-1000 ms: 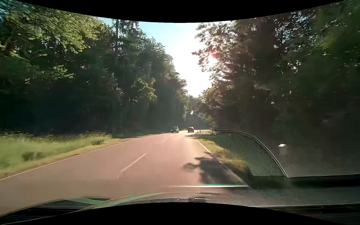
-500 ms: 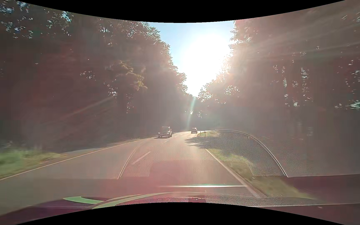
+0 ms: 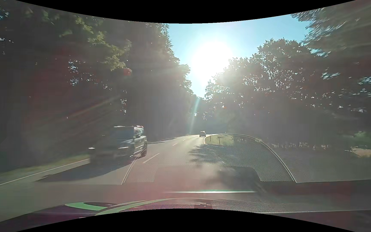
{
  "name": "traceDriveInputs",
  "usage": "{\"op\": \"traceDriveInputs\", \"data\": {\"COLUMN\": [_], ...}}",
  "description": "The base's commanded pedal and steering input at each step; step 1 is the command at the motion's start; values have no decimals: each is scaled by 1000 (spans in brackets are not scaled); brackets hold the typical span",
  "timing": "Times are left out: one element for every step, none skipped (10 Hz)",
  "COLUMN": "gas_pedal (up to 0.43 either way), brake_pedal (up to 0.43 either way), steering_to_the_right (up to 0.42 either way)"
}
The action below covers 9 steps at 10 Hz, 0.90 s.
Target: Follow the waypoints while adhering to traffic rules and regulations
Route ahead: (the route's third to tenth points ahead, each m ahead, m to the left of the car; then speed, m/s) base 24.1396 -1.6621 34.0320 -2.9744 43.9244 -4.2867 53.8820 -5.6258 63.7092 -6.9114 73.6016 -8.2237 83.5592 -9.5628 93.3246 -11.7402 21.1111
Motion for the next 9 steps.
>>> {"op": "traceDriveInputs", "data": {"gas_pedal": [138,130,130,130,130,130,130,130,130], "brake_pedal": [0,0,0,0,0,0,0,0,0], "steering_to_the_right": [10,10,11,11,11,11,11,11,11]}}
